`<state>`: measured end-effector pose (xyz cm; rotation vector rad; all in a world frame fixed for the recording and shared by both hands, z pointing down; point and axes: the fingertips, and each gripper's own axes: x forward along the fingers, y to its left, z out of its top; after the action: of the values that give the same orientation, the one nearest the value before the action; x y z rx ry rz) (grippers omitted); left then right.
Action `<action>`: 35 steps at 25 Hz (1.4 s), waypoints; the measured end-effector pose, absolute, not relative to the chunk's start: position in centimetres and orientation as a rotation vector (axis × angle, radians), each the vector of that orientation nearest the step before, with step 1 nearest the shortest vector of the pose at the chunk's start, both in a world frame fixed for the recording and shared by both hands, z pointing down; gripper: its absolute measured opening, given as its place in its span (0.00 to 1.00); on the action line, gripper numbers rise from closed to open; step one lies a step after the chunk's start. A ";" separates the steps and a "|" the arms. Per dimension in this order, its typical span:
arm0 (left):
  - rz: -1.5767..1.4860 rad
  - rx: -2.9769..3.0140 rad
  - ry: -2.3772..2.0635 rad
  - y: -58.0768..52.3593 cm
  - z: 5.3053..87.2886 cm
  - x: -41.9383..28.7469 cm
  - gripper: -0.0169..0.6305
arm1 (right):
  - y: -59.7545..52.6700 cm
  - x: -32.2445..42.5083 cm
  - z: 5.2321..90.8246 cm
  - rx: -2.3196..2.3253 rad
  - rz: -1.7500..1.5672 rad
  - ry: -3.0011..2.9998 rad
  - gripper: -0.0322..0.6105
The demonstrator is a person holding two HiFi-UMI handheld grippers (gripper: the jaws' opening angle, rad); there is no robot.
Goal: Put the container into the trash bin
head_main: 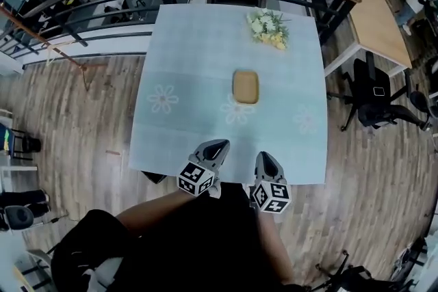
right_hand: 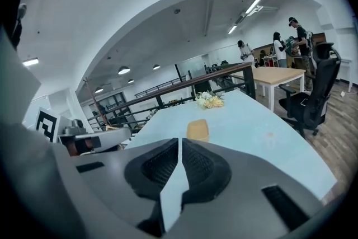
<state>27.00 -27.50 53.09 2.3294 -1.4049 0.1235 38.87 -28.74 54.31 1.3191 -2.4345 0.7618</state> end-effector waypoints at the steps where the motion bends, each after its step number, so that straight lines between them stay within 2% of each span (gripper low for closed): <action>1: 0.122 2.312 -1.425 -28.1 53.2 26.9 0.05 | -29.5 38.8 54.9 1.294 0.779 -2.429 0.11; 17: 0.085 2.083 -1.706 -37.3 54.9 24.1 0.05 | -45.5 36.5 62.3 0.988 0.792 -2.375 0.11; 22: 0.074 2.012 -1.751 -37.3 55.4 23.3 0.05 | -49.2 34.4 65.5 0.938 0.798 -2.327 0.12; 25: 0.071 1.937 -1.778 -36.4 56.5 22.2 0.05 | -50.7 33.1 67.8 0.893 0.817 -2.294 0.17; 35: 0.075 1.789 -1.915 -34.0 57.8 18.3 0.05 | -55.2 30.8 74.3 0.890 0.853 -2.168 0.20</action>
<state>18.33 -33.97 57.83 1.7886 -1.9148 0.0751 30.76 -55.22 74.25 0.8897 -2.1675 0.8534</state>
